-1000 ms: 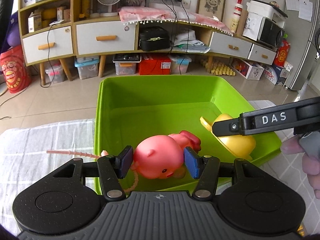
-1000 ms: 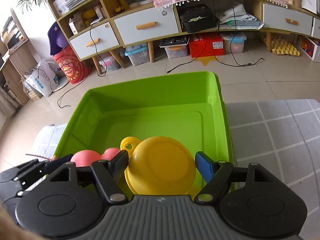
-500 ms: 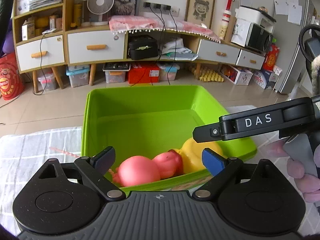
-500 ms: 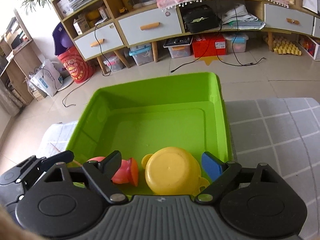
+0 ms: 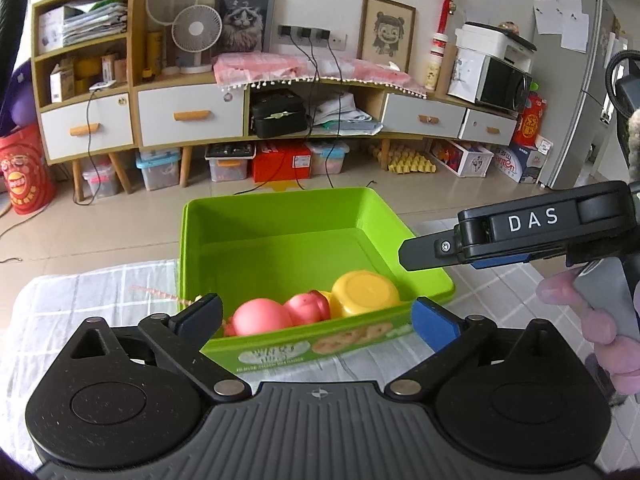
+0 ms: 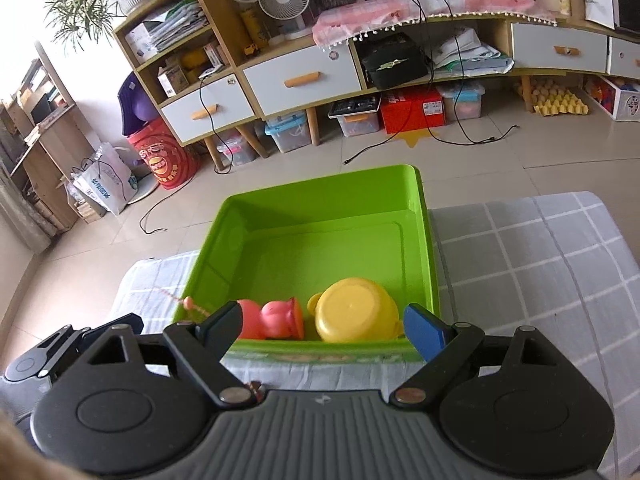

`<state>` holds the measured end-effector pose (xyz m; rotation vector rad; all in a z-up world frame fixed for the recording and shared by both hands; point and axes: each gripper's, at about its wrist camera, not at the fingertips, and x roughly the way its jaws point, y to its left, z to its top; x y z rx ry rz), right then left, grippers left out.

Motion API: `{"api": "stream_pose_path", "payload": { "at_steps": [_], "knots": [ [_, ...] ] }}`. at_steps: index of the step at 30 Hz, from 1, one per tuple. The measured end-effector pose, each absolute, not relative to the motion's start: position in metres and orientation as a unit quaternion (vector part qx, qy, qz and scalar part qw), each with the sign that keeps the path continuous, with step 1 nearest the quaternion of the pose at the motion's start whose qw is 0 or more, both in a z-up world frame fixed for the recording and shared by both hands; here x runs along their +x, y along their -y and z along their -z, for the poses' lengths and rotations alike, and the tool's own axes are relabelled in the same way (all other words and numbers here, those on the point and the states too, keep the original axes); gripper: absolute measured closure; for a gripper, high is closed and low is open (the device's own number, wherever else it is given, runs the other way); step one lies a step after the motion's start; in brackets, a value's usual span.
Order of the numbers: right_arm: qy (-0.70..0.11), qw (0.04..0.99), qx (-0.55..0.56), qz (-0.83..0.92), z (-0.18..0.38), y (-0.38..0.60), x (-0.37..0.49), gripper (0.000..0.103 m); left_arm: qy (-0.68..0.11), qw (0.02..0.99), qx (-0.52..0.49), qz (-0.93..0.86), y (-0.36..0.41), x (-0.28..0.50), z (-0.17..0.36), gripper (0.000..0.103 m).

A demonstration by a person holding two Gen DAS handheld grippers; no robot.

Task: Organize rigid objects
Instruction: 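Open the left tool to drop the pig while the right tool releases the funnel cup, then move both tools back to the toys on the sheet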

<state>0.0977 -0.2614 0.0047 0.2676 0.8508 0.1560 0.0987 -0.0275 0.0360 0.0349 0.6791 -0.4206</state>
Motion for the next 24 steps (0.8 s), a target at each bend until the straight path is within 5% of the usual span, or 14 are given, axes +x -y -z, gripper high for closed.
{"api": "stream_pose_path", "payload": {
  "at_steps": [24],
  "knots": [
    [-0.417,0.893,0.154,-0.073,0.011,0.277,0.003,0.029,-0.354,0.916,0.002,0.188,0.002,0.024,-0.015,0.002]
  ]
}}
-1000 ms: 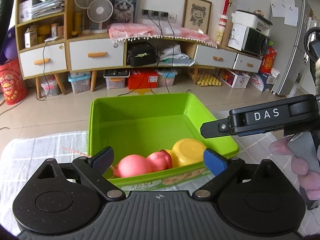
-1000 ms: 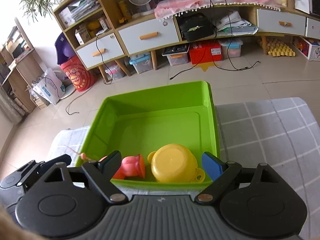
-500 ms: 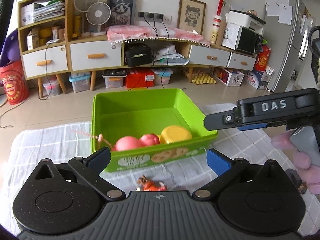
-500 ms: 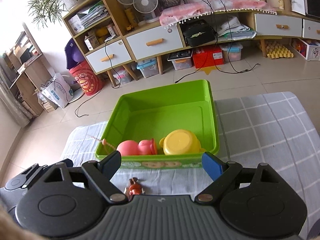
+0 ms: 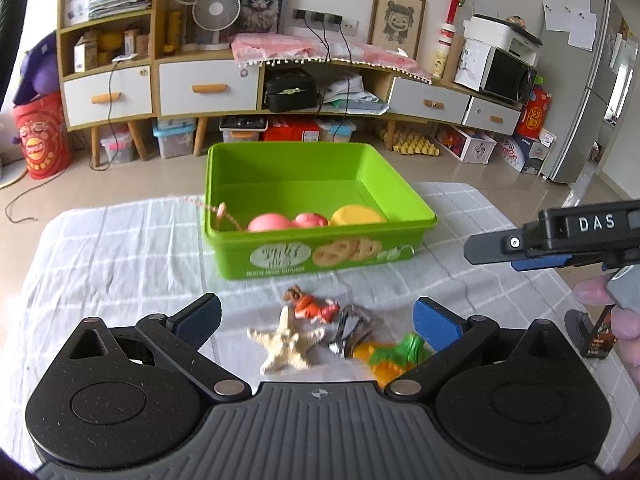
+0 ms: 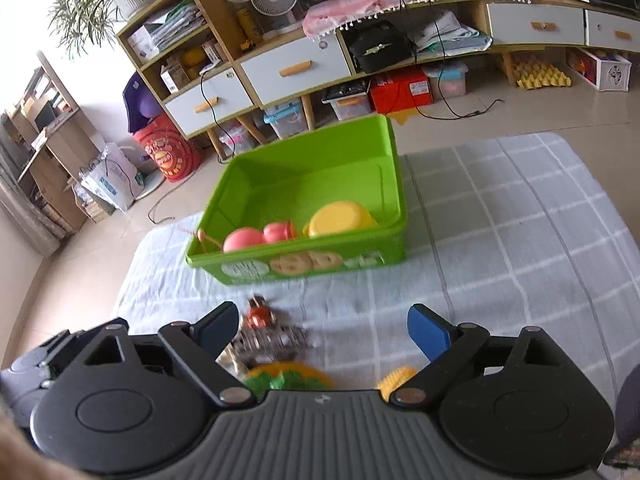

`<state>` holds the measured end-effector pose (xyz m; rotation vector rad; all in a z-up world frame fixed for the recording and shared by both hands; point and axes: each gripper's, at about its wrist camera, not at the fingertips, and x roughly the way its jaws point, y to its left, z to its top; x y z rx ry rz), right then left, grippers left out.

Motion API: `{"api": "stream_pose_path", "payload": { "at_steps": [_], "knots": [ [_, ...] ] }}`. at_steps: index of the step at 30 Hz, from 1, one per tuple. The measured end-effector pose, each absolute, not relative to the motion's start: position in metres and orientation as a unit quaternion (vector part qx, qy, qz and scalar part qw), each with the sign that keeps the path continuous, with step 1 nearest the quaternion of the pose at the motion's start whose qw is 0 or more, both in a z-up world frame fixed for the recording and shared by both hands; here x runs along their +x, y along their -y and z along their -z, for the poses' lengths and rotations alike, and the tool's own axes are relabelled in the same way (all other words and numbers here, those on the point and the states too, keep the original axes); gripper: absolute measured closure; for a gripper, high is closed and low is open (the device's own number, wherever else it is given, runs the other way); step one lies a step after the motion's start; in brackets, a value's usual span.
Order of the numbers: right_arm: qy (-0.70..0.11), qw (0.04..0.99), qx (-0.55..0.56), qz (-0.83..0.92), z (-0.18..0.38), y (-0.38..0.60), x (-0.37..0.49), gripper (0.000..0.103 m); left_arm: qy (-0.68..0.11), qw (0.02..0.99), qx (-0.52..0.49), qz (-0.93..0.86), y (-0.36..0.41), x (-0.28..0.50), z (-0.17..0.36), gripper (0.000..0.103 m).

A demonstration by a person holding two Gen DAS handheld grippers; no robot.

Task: Organize rigid objects
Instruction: 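Move both tools back to the toys on the sheet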

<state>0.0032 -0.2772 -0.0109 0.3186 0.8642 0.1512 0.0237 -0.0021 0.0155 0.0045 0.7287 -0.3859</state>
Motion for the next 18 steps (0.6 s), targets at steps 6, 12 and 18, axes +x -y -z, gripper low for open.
{"api": "stream_pose_path", "payload": {
  "at_steps": [6,12,18],
  "knots": [
    [-0.423,0.893,0.131,-0.074,0.028,0.276,-0.014,0.029,-0.355,0.916,0.024,0.182,-0.002,0.009,-0.005,0.002],
    [-0.424,0.893,0.114,-0.094,0.037,0.275,-0.029,0.029,-0.359,0.912,0.05,0.191,-0.002,-0.012,0.007,0.002],
    [-0.434,0.892,0.088,-0.094,0.046,0.278,-0.045,0.029,-0.37,0.903,0.054,0.21,0.001,-0.028,0.012,0.002]
  ]
}}
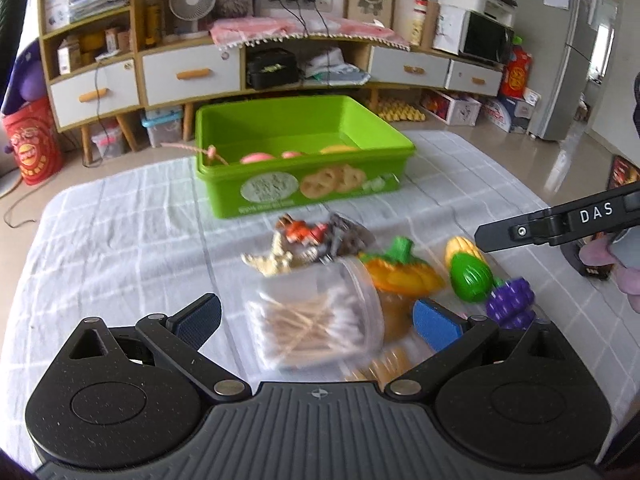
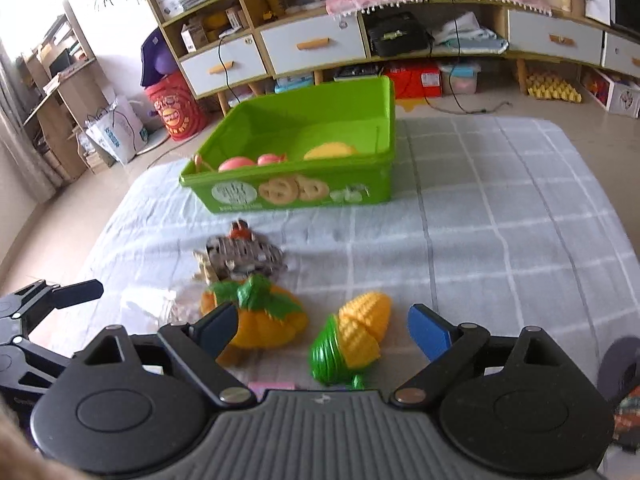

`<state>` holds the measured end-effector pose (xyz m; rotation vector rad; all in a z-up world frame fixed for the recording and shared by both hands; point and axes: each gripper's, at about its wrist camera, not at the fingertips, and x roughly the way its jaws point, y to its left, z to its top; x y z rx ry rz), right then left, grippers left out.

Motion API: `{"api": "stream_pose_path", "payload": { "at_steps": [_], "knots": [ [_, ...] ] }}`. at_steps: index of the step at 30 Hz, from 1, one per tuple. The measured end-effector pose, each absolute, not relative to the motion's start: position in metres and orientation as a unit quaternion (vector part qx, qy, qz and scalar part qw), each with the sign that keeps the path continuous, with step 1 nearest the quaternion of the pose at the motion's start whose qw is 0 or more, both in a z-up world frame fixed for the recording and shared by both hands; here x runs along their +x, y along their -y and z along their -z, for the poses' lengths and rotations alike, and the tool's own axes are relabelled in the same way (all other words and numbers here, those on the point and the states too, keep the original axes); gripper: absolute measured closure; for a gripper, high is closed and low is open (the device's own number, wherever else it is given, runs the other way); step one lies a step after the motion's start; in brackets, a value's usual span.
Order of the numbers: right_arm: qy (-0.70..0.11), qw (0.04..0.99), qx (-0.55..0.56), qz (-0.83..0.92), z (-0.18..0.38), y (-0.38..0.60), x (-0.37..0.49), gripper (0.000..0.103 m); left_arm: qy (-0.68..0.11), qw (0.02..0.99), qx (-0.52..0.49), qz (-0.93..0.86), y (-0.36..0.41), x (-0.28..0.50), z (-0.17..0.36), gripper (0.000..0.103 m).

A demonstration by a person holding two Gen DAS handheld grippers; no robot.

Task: Organize rigid objects
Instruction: 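Move both tools back to the toys on the sheet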

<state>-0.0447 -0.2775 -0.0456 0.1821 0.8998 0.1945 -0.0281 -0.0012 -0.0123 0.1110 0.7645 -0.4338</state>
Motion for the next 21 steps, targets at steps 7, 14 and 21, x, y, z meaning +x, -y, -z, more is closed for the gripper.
{"api": "stream_pose_path", "payload": {
  "at_steps": [7,14,21],
  "knots": [
    [-0.479,0.87,0.074,-0.088,0.066,0.279,-0.054,0.029,-0.418,0.876,0.06,0.231,0.015,-0.037,0.034,0.002],
    [-0.526,0.843,0.078,-0.082,0.089,0.284,-0.057,0.029,-0.445,0.861,0.078,0.233,0.032,-0.047,0.054,0.002],
    [-0.544,0.832,0.08,-0.074,0.099,0.287,-0.057,0.029,-0.465,0.851,0.086,0.229,0.037,-0.052,0.066,0.003]
  ]
}}
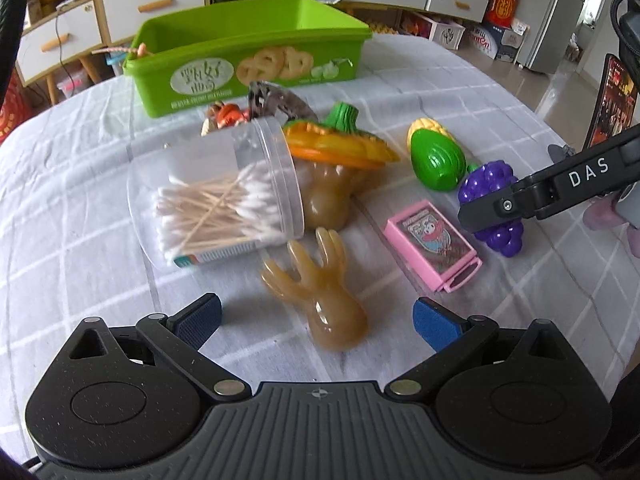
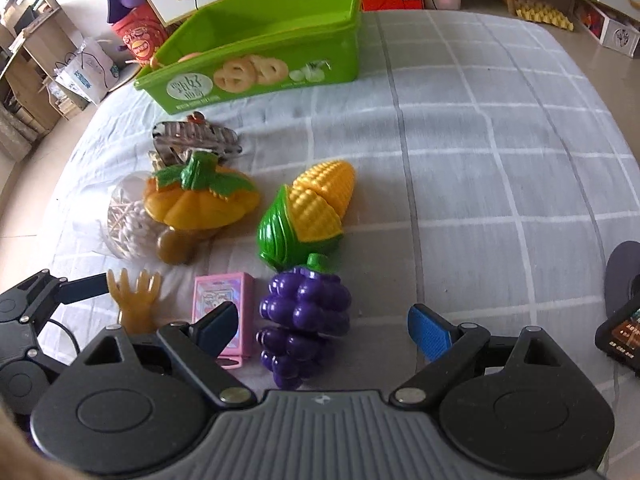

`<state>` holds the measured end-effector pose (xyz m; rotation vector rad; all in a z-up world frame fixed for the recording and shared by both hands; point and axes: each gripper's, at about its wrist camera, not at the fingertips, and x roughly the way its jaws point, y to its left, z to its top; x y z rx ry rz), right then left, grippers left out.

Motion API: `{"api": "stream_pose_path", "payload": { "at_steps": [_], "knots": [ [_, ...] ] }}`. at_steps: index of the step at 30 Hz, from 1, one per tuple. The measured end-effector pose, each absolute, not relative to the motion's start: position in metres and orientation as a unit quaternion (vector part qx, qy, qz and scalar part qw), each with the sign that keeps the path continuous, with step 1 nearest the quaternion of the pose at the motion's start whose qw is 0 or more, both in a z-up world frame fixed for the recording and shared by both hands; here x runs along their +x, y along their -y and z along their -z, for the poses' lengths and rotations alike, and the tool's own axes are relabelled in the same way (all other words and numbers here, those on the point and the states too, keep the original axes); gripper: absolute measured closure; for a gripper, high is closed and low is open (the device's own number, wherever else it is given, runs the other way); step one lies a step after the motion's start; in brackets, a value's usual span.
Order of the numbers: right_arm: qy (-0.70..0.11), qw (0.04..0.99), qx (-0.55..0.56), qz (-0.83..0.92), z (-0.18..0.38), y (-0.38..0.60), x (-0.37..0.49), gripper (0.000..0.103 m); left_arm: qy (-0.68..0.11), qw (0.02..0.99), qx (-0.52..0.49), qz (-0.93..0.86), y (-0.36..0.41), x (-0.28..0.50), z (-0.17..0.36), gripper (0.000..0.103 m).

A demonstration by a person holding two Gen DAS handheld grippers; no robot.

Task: Organize rigid objects
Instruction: 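Move both tools back to the toys on the sheet, then grasp the brown rubber hand with the left tool while the right tool grasps the purple grapes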

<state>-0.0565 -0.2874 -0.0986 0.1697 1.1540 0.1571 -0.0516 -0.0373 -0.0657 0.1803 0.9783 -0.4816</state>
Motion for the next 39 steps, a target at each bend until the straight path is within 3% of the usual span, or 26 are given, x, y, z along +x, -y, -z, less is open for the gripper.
{"api": "stream_pose_path", "payload": {
  "at_steps": [6,15,24,31,39],
  "knots": [
    [-0.549,0.83,0.073,-0.072,0.1,0.286,-0.055,0.029,-0.466,0.851,0.079,0.229,0.036,-0.052,0.065,0.006],
    [-0.55,0.829,0.072,-0.073,0.099,0.286,-0.055,0.031,-0.461,0.852,0.066,0.24,0.038,-0.052,0.061,0.028],
    [-0.546,0.832,0.062,-0.079,0.096,0.284,-0.058,0.051,-0.459,0.853,0.058,0.241,0.037,-0.05,0.059,0.052],
    [-0.543,0.832,0.066,-0.09,0.093,0.283,-0.059,0.075,-0.463,0.851,0.047,0.244,0.036,-0.049,0.058,0.069],
    [-0.535,0.837,0.068,-0.093,0.088,0.281,-0.061,0.076,-0.459,0.851,0.045,0.252,0.038,-0.052,0.054,0.069]
  ]
}}
